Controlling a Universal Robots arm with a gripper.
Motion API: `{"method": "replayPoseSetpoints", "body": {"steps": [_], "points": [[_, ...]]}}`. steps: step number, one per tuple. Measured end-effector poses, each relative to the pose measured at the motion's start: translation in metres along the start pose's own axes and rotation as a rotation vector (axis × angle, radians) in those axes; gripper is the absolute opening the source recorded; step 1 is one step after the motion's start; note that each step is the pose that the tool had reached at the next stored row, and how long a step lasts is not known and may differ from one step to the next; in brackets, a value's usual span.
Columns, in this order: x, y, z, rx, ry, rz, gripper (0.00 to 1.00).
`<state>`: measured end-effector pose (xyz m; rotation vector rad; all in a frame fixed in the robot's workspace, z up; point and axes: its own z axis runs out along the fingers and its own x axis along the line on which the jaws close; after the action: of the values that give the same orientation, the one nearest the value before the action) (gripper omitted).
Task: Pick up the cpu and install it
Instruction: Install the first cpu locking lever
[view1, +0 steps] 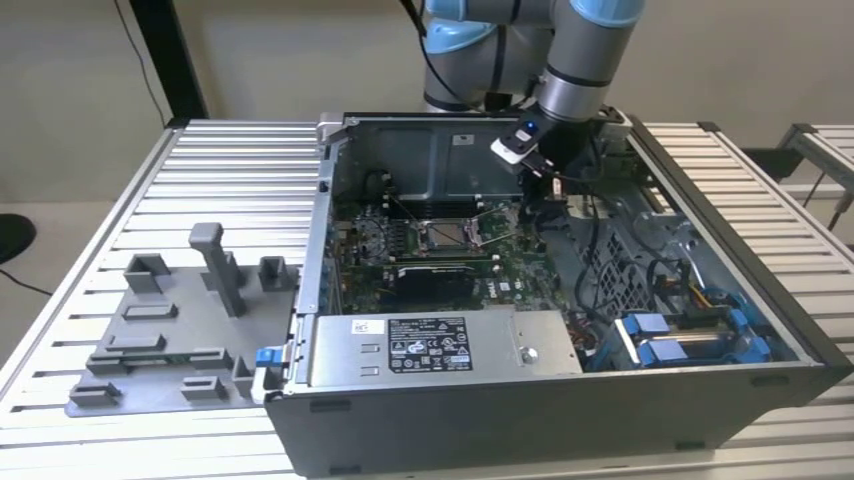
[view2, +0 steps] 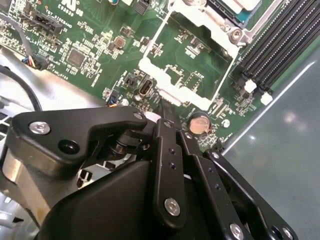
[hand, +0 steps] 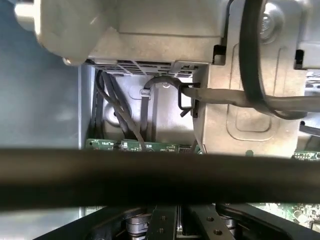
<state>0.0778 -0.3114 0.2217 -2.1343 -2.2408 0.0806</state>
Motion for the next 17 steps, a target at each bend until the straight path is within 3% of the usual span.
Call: {"method": "replayPoseSetpoints", "body": {"steps": [2,3,7,8,11,12,14,17], "points": [[-0.0001,0.0024,0.0011,0.0125,-0.0005,-0.005,0.0],[-0.0001,0.0032,0.0014,0.0221,-0.001,-0.007,0.0],[-0.0002,0.0054,0.0016,0.0677,-0.0028,-0.016,0.0],[-0.0002,0.0061,0.0015,0.0715,-0.003,-0.019,0.0],[-0.0002,0.0067,0.0015,0.0724,-0.0037,-0.024,0.0],[-0.0003,0.0069,0.0015,0.0756,-0.0032,-0.024,0.0],[-0.0004,0.0069,0.0009,0.0897,-0.0028,-0.025,0.0],[-0.0004,0.007,0.0007,0.1216,-0.0007,-0.025,0.0]]}}
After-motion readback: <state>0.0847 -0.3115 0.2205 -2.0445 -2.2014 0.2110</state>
